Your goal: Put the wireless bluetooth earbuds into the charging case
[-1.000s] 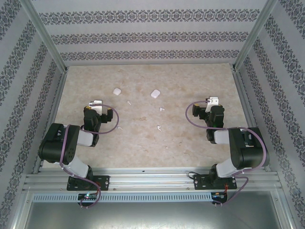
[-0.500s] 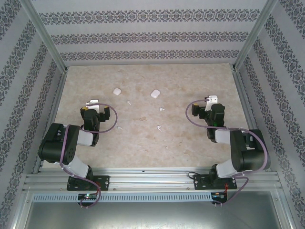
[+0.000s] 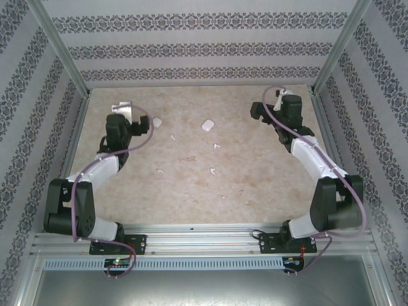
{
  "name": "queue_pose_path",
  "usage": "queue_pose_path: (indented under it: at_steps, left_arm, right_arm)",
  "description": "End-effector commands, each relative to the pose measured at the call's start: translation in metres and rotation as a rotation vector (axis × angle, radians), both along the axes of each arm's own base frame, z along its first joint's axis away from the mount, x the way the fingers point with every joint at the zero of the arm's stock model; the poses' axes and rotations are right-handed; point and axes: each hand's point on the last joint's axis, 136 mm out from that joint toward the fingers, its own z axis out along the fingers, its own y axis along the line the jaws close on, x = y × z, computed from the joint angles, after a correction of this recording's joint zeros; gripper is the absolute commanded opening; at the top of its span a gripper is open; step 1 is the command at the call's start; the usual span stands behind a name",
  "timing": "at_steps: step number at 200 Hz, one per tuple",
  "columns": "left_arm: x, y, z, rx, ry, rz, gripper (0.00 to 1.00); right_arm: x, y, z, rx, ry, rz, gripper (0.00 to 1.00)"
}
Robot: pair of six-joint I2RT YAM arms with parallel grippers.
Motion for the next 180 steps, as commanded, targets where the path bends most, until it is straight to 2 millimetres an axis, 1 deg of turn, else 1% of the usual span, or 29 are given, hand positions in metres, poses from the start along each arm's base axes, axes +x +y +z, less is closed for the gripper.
queue_pose_path:
  at_steps: [1, 2, 10, 12, 15, 19, 27, 37, 41, 42, 45, 65, 87, 91, 111, 120, 122, 137, 165, 169, 172, 180]
  left_arm:
    - [0.005, -0.048, -0.043, -0.064, 0.284, -0.145, 1.00]
    - [0.006, -0.051, -0.041, -0.064, 0.283, -0.151, 1.00]
    - [0.013, -0.073, -0.049, -0.050, 0.333, -0.198, 1.00]
    - [0.016, -0.077, -0.048, -0.049, 0.337, -0.207, 1.00]
    - [0.017, -0.086, -0.051, -0.042, 0.353, -0.229, 1.00]
    - [0.021, -0.099, -0.048, -0.036, 0.360, -0.260, 1.00]
    - [0.027, -0.123, -0.053, -0.024, 0.396, -0.325, 1.00]
    - [0.032, -0.152, -0.058, -0.018, 0.457, -0.408, 1.00]
    - [0.032, -0.163, -0.062, -0.018, 0.493, -0.440, 1.00]
    - [0.031, -0.165, -0.066, -0.015, 0.507, -0.449, 1.00]
    - [0.033, -0.174, -0.066, -0.012, 0.521, -0.472, 1.00]
    - [0.040, -0.216, -0.078, 0.027, 0.616, -0.568, 1.00]
    - [0.042, -0.248, -0.088, 0.057, 0.657, -0.620, 1.00]
    - [0.043, -0.253, -0.088, 0.056, 0.663, -0.626, 1.00]
    - [0.043, -0.265, -0.113, 0.057, 0.748, -0.638, 0.97]
    - [0.045, -0.270, -0.118, 0.056, 0.767, -0.646, 0.93]
    - [0.045, -0.270, -0.121, 0.058, 0.778, -0.642, 0.93]
    - [0.050, -0.270, -0.127, 0.064, 0.803, -0.625, 0.91]
    - [0.059, -0.271, -0.138, 0.087, 0.814, -0.612, 0.90]
    - [0.060, -0.271, -0.138, 0.089, 0.810, -0.612, 0.89]
    - [0.061, -0.271, -0.141, 0.092, 0.814, -0.610, 0.89]
    - [0.064, -0.270, -0.146, 0.094, 0.817, -0.598, 0.85]
  right_arm:
    - [-0.021, 0.026, -0.053, 0.124, 0.285, 0.017, 0.98]
    - [-0.021, 0.027, -0.053, 0.125, 0.289, 0.016, 0.98]
    - [-0.021, 0.031, -0.057, 0.135, 0.314, 0.017, 0.98]
    - [-0.022, 0.032, -0.059, 0.137, 0.320, 0.019, 0.98]
    - [-0.022, 0.034, -0.060, 0.141, 0.326, 0.020, 0.98]
    - [-0.022, 0.035, -0.061, 0.146, 0.332, 0.022, 0.98]
    - [-0.023, 0.039, -0.063, 0.152, 0.341, 0.027, 0.98]
    - [-0.026, 0.042, -0.067, 0.154, 0.354, 0.040, 0.98]
    - [-0.027, 0.044, -0.069, 0.155, 0.357, 0.048, 0.98]
    - [-0.027, 0.044, -0.069, 0.155, 0.357, 0.049, 0.98]
    - [-0.028, 0.045, -0.070, 0.155, 0.360, 0.056, 0.98]
    - [-0.033, 0.047, -0.078, 0.152, 0.392, 0.074, 0.98]
    - [-0.037, 0.045, -0.087, 0.144, 0.435, 0.077, 0.98]
    - [-0.038, 0.045, -0.088, 0.146, 0.441, 0.079, 0.98]
    - [-0.041, 0.047, -0.090, 0.162, 0.459, 0.088, 0.98]
    - [-0.042, 0.048, -0.090, 0.166, 0.460, 0.096, 0.98]
    - [-0.043, 0.048, -0.091, 0.167, 0.462, 0.097, 0.98]
    - [-0.046, 0.050, -0.092, 0.169, 0.466, 0.113, 0.98]
    - [-0.052, 0.048, -0.096, 0.164, 0.482, 0.114, 0.98]
    - [-0.052, 0.047, -0.095, 0.164, 0.480, 0.113, 0.98]
    - [-0.052, 0.047, -0.095, 0.164, 0.480, 0.114, 0.98]
    - [-0.053, 0.047, -0.095, 0.165, 0.479, 0.113, 0.98]
